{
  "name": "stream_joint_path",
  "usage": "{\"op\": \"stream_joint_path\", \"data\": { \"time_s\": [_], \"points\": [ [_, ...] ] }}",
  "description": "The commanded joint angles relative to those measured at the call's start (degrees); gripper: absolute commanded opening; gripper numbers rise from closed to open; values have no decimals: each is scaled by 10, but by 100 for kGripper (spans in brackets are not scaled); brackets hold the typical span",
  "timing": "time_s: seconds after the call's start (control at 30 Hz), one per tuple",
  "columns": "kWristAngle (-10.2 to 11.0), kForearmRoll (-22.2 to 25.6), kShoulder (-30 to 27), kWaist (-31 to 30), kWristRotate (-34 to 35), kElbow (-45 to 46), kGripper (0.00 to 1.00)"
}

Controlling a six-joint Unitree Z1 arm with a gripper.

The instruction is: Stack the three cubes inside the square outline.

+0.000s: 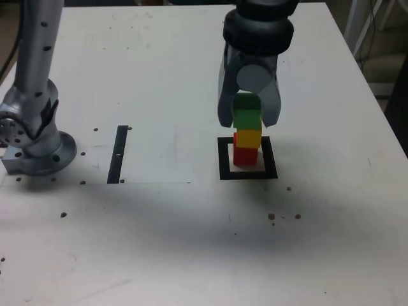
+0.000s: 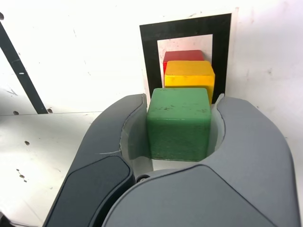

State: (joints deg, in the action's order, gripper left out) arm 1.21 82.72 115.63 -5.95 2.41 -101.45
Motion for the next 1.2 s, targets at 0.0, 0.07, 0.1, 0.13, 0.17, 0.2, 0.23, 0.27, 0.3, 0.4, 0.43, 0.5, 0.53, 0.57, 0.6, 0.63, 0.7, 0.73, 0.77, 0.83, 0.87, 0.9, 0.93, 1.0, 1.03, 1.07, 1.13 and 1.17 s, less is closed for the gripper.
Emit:
{"op": "stream_joint_path", "data": {
  "time_s": [0.0, 0.07, 0.1, 0.13, 0.17, 0.2, 0.23, 0.27, 0.3, 0.4, 0.43, 0.5, 0.53, 0.57, 0.6, 0.63, 0.7, 0.73, 0.77, 0.83, 0.87, 0.9, 0.93, 1.0, 1.03, 1.07, 1.13, 1.17],
  "points": [
    [-1, -3, 4, 2, -1, 1, 48],
    [-1, -4, 5, 3, -2, 1, 49],
    [-2, -5, 5, 4, -2, 1, 49],
    [-2, -6, 5, 4, -2, 1, 50],
    [-3, -6, 5, 5, -2, 1, 53],
    [-4, -6, 4, 5, -2, 0, 57],
    [-4, -6, 4, 6, -2, 0, 64],
    [-4, -6, 3, 6, -2, 1, 71],
    [-5, -6, 3, 6, -2, 2, 79],
    [-5, -4, 0, 6, -2, 6, 97],
    [-5, -3, 0, 6, -2, 8, 99],
    [-4, -2, -3, 6, -1, 11, 100],
    [-3, -2, -4, 6, 0, 12, 100],
    [-3, -2, -5, 6, 0, 13, 100],
    [-3, -2, -7, 6, 0, 13, 100],
    [-2, -2, -9, 6, 0, 13, 100],
    [-1, -2, -16, 6, 1, 12, 100],
    [1, -2, -21, 6, 1, 12, 100],
    [2, -2, -26, 6, 1, 11, 100],
    [4, -1, -40, 6, 1, 12, 100],
    [5, -1, -48, 6, 1, 13, 100],
    [7, 0, -58, 6, 0, 14, 100],
    [9, 0, -69, 5, -2, 14, 100],
    [12, 2, -93, 4, -9, 12, 100],
    [13, 3, -107, 3, -12, 11, 100],
    [14, 4, -120, 2, -16, 11, 100],
    [14, 8, -147, 1, -23, 17, 100],
    [14, 10, -161, 1, -24, 24, 100]
  ]
}}
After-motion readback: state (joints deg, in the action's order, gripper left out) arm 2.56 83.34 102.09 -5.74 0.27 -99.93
